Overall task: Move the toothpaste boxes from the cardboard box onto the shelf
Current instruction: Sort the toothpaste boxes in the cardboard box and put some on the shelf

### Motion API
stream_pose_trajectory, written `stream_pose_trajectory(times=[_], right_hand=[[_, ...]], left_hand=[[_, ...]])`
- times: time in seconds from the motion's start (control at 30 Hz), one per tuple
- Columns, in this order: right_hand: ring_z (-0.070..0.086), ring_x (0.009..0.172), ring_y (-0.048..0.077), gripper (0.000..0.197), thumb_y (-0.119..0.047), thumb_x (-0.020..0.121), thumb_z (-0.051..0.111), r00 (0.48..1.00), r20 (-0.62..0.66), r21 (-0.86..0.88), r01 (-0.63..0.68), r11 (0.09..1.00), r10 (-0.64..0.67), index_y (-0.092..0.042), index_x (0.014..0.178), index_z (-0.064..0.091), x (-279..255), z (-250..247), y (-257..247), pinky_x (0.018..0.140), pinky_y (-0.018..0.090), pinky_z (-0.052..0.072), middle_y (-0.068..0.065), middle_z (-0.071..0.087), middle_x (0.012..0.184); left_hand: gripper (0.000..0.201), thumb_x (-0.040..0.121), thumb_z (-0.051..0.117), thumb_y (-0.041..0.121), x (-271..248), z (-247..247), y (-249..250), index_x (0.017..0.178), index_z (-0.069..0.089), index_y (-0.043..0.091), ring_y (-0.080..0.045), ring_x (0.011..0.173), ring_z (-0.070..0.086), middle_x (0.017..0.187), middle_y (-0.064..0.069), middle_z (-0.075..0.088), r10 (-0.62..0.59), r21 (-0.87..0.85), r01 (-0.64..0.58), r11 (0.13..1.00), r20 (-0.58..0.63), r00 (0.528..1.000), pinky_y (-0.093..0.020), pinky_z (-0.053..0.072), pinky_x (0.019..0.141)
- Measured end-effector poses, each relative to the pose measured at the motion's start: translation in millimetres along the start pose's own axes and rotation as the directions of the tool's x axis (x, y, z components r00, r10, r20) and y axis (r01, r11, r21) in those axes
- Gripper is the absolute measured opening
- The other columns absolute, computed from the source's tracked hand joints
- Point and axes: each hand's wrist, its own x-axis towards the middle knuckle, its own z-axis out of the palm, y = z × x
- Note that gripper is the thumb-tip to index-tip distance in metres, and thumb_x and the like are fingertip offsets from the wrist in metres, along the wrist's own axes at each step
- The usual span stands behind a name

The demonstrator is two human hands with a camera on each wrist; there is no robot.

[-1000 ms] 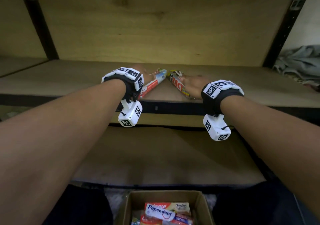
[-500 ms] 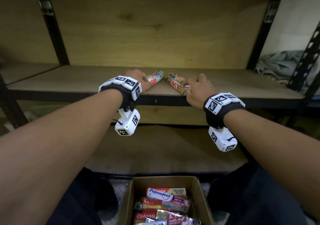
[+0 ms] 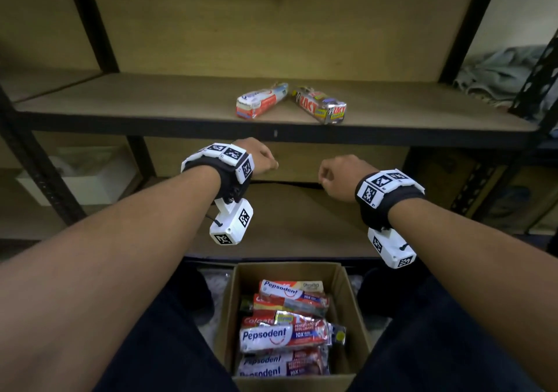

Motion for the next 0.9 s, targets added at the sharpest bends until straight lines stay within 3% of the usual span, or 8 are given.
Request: stream_pose_trajectory(times=[0.1, 0.23, 0.37, 0.5, 0.6, 0.67, 0.77, 0.9], right_hand=[[0.062, 0.091, 0.023, 0.014, -0.032, 0.086, 0.05, 0.997, 0.072, 0.007, -0.002, 1.0, 0.002, -0.033, 0.09, 0.064, 5, 31, 3, 0.085, 0.039, 0.055, -0.003, 0.064, 0.101], [0.062, 0.093, 0.021, 0.015, -0.03, 0.086, 0.051, 0.983, 0.183, 0.061, -0.041, 0.997, 0.03, -0.034, 0.091, 0.064, 12, 81, 11, 0.087, 0.038, 0.055, -0.004, 0.064, 0.103], [0.059, 0.102, 0.02, 0.019, -0.022, 0.091, 0.051, 0.957, 0.286, 0.103, -0.08, 0.991, 0.048, -0.028, 0.097, 0.068, 14, 142, 21, 0.09, 0.03, 0.049, -0.003, 0.067, 0.105], [0.061, 0.099, 0.018, 0.019, -0.018, 0.09, 0.052, 0.913, 0.395, 0.166, -0.18, 0.97, 0.102, -0.027, 0.089, 0.069, 11, 204, 37, 0.089, 0.031, 0.05, -0.006, 0.068, 0.104], [0.062, 0.093, 0.014, 0.016, -0.022, 0.086, 0.056, 0.867, 0.484, 0.157, -0.218, 0.963, 0.117, -0.032, 0.079, 0.066, 9, 244, 45, 0.085, 0.028, 0.052, -0.011, 0.067, 0.103], [0.062, 0.091, 0.014, 0.013, -0.021, 0.086, 0.06, 0.861, 0.491, 0.156, -0.238, 0.958, 0.134, -0.031, 0.087, 0.068, 8, 266, 47, 0.081, 0.025, 0.05, -0.011, 0.064, 0.101], [0.062, 0.078, 0.011, 0.012, -0.022, 0.087, 0.061, 0.861, 0.483, 0.181, -0.275, 0.944, 0.158, -0.031, 0.093, 0.066, 6, 291, 49, 0.059, 0.02, 0.044, -0.008, 0.066, 0.097], [0.061, 0.081, 0.016, 0.025, -0.024, 0.085, 0.066, 0.835, 0.531, 0.144, -0.257, 0.956, 0.144, -0.033, 0.108, 0.059, 5, 319, 55, 0.056, 0.021, 0.039, 0.0, 0.067, 0.107]], left_hand=[[0.018, 0.086, 0.063, 0.036, 0, 30, -22, 0.091, 0.075, 0.023, -0.02, 0.081, 0.072, 0.092, 0.002, 0.075, -0.05, -0.028, 0.053, 0.998, 0.073, 0.996, -0.018, 0.05, 0.056], [0.017, 0.087, 0.063, 0.034, 0, 72, -57, 0.092, 0.075, 0.023, -0.018, 0.081, 0.072, 0.093, 0.004, 0.075, -0.116, -0.012, 0.121, 0.993, 0.201, 0.973, -0.022, 0.053, 0.06], [0.015, 0.091, 0.062, 0.031, -5, 122, -96, 0.095, 0.073, 0.022, -0.01, 0.069, 0.067, 0.089, 0.006, 0.074, -0.18, -0.044, 0.209, 0.977, 0.362, 0.915, -0.018, 0.05, 0.051], [0.018, 0.083, 0.056, 0.035, -18, 172, -136, 0.076, 0.068, 0.024, -0.015, 0.059, 0.061, 0.069, 0.007, 0.067, -0.228, 0.024, 0.244, 0.97, 0.452, 0.863, -0.032, 0.056, 0.057], [0.013, 0.086, 0.063, 0.027, -33, 204, -153, 0.084, 0.075, 0.021, -0.009, 0.056, 0.062, 0.074, 0.005, 0.071, -0.25, -0.003, 0.298, 0.954, 0.536, 0.806, -0.017, 0.047, 0.045], [0.012, 0.085, 0.068, 0.029, -44, 223, -165, 0.089, 0.077, 0.022, -0.01, 0.064, 0.065, 0.076, 0.009, 0.071, -0.251, -0.01, 0.313, 0.95, 0.57, 0.782, -0.014, 0.048, 0.045], [0.017, 0.081, 0.072, 0.038, -56, 252, -180, 0.089, 0.077, 0.024, -0.012, 0.066, 0.061, 0.065, 0.012, 0.067, -0.268, -0.001, 0.357, 0.934, 0.659, 0.703, -0.02, 0.047, 0.054], [0.038, 0.066, 0.082, 0.055, -59, 276, -194, 0.098, 0.075, 0.036, -0.012, 0.107, 0.057, 0.11, 0.013, 0.065, -0.268, 0.067, 0.336, 0.94, 0.753, 0.601, -0.032, 0.045, 0.101]])
